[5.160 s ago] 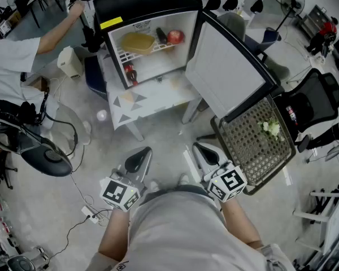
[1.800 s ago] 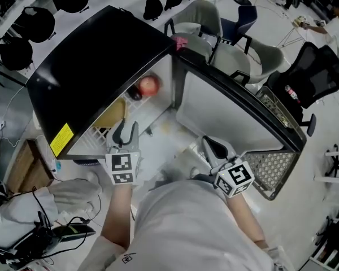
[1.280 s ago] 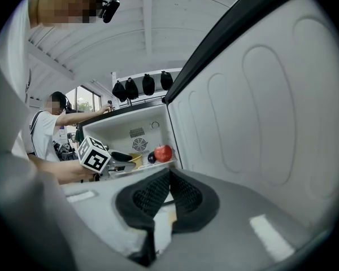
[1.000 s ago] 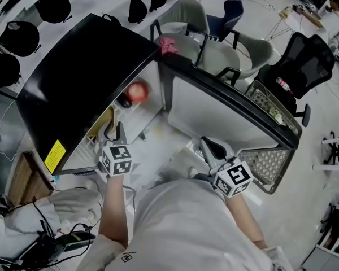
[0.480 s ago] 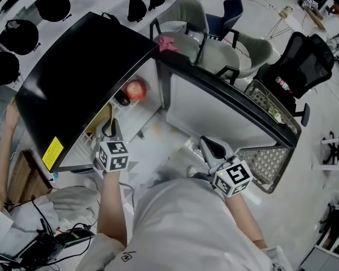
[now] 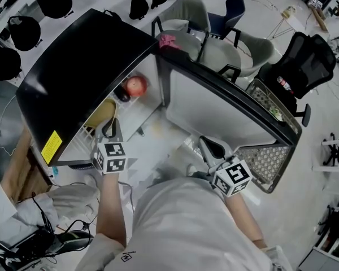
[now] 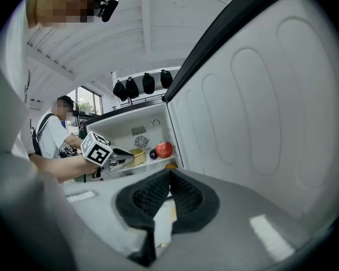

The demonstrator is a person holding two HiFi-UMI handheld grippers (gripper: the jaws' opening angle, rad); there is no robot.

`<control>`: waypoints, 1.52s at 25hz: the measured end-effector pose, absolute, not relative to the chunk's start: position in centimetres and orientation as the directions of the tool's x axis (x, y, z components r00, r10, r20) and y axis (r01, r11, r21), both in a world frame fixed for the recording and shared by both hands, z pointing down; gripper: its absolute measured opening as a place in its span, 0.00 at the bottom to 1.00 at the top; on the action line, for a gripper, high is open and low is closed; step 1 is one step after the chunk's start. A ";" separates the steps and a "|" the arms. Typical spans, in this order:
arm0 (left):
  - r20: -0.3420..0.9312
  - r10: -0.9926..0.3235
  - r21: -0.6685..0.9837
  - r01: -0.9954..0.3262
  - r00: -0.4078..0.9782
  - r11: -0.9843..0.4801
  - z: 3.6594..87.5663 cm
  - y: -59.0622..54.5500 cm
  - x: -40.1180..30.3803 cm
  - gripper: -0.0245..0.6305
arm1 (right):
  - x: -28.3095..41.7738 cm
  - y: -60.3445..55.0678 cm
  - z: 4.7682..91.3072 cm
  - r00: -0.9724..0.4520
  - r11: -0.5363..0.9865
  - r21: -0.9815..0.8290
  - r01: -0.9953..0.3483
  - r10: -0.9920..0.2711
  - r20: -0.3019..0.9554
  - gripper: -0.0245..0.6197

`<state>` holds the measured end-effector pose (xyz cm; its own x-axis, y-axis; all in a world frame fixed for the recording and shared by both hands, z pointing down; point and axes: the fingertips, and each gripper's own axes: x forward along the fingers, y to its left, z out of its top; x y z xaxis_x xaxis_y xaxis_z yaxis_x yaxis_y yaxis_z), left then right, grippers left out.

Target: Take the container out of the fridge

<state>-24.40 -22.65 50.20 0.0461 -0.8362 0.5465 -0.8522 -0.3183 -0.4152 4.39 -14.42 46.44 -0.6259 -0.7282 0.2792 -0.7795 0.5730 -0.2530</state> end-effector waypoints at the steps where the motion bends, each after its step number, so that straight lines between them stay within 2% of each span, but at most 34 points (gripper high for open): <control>1: 0.541 -0.839 -0.404 -0.856 0.061 -0.323 49.9 -22.4 -24.1 0.07 | 4.4 -14.3 46.5 -0.628 0.575 -0.254 -0.778 -0.726 0.280 0.04; 7: 0.529 -0.831 -0.314 -0.869 0.173 -0.382 48.7 -20.7 -21.2 0.07 | 4.1 -14.0 46.5 -0.646 0.589 -0.266 -0.763 -0.711 0.277 0.04; 13: 0.453 -0.836 -0.237 -0.863 0.309 -0.447 47.2 -18.3 -17.3 0.07 | 3.9 -13.2 46.9 -0.666 0.606 -0.276 -0.746 -0.692 0.280 0.04; 23: 0.366 -0.756 -0.075 -0.792 0.543 -0.606 46.3 -14.7 -10.1 0.07 | 4.4 -12.2 47.0 -0.675 0.613 -0.282 -0.738 -0.681 0.284 0.04; 38: 0.256 -0.618 0.135 -0.661 0.743 -0.738 46.4 -11.9 -5.7 0.07 | 5.7 -11.4 46.9 -0.649 0.585 -0.284 -0.760 -0.707 0.281 0.04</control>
